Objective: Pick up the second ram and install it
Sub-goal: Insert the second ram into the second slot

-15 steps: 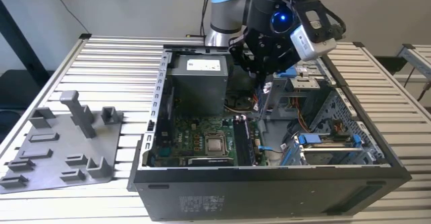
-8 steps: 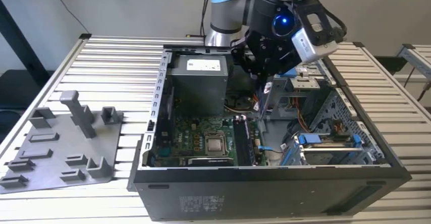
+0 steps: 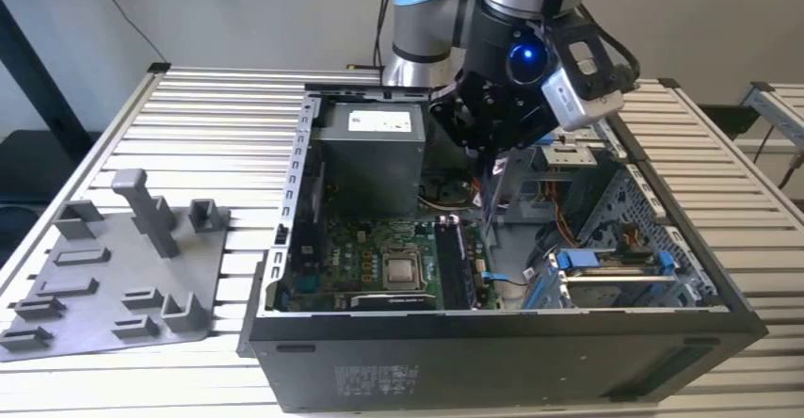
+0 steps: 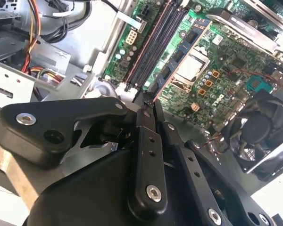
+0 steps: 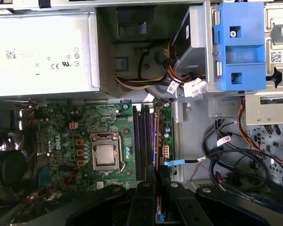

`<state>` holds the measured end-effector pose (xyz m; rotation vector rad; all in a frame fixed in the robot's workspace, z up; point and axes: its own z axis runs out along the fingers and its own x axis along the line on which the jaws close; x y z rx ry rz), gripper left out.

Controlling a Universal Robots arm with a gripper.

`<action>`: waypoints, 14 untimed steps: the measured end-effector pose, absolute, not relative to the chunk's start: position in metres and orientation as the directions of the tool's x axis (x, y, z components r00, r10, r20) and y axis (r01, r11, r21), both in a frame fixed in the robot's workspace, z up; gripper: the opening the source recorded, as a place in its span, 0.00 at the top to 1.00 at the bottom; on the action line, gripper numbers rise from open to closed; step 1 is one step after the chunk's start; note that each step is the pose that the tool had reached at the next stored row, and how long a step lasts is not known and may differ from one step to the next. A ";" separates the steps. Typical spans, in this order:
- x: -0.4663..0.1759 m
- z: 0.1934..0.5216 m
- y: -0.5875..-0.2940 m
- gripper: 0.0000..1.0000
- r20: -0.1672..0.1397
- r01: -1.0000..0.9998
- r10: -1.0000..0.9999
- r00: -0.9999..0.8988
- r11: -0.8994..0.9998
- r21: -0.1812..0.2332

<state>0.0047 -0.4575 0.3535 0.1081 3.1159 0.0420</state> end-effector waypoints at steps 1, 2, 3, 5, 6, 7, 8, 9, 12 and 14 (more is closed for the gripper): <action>0.005 0.352 -0.457 0.86 -0.023 0.069 0.069 -0.997 0.997 0.025; 0.005 0.351 -0.457 0.86 -0.023 0.069 0.069 -0.997 0.997 0.021; 0.005 0.349 -0.457 0.86 -0.023 0.068 0.069 -0.997 0.997 0.018; 0.005 0.347 -0.457 0.86 -0.024 0.068 0.069 -0.997 0.998 0.011; 0.005 0.345 -0.457 0.86 -0.024 0.068 0.068 -0.997 0.998 0.009; 0.005 0.344 -0.457 0.86 -0.024 0.068 0.068 -0.997 0.998 0.006; 0.005 0.342 -0.457 0.86 -0.024 0.068 0.068 -0.997 0.998 0.002; 0.005 0.341 -0.457 0.86 -0.025 0.068 0.068 -0.997 0.998 -0.001; 0.005 0.338 -0.457 0.86 -0.025 0.068 0.068 -0.997 0.998 -0.012; 0.005 0.336 -0.458 0.86 -0.026 0.068 0.067 -0.997 0.998 -0.018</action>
